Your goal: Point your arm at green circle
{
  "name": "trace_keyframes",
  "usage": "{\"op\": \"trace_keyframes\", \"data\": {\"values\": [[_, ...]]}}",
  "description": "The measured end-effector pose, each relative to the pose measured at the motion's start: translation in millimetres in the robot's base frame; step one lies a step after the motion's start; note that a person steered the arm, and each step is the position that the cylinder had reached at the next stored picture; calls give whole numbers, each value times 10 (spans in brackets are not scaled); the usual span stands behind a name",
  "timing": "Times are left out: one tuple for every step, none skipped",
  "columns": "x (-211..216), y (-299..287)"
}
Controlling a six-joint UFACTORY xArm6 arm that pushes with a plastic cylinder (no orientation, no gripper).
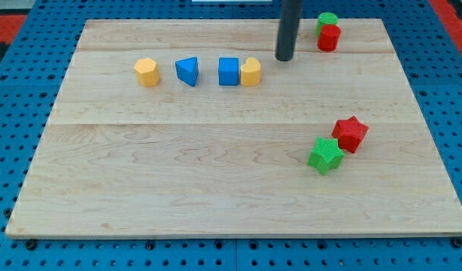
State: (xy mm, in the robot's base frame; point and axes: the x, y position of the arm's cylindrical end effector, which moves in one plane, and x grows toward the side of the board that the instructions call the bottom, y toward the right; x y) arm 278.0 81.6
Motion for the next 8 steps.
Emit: {"op": "trace_keyframes", "data": {"values": [[-610,0],[-859,3],[-839,0],[-850,5],[-860,18],[-865,31],[-853,202],[-862,378]]}}
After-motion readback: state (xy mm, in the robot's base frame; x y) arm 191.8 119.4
